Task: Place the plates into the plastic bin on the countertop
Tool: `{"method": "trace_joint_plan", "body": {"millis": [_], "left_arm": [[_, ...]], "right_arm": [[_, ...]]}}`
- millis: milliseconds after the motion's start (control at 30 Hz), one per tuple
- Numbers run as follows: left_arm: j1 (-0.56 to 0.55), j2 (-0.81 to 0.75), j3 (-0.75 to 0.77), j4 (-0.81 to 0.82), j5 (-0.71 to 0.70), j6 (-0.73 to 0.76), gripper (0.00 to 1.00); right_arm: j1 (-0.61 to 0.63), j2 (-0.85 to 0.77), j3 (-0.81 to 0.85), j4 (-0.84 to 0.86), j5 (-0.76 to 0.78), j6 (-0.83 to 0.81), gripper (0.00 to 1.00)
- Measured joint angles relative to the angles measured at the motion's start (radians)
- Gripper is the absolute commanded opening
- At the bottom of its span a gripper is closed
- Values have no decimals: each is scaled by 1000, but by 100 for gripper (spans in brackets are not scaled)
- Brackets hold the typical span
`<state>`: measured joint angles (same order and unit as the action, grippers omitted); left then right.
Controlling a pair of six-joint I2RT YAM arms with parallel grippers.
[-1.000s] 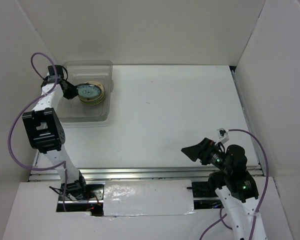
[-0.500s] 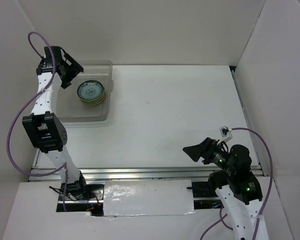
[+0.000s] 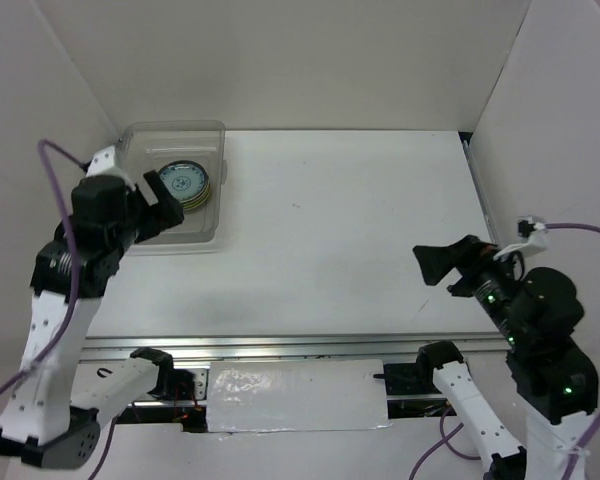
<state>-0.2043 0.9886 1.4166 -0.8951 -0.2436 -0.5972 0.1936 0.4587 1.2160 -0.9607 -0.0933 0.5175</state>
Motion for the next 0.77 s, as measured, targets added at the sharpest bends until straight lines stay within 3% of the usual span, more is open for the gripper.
{"method": "trace_joint_plan", "body": {"millis": [100,200,500,767], "left_arm": [[-22,-146,-74,-51,-20,18,99],[-30,-252,-116,-115,-44,24,99],[-29,-548,-93,-287,-140,22,99],[-29,-579,-76,-340,-154,21,99]], "right_arm": [[1,85,217,-46,97,-45,100],[19,92,317,-83,189,-75,100],[31,-44,231,-193,222,-111,100],[19,-106,204,-209,194,-116,100]]}}
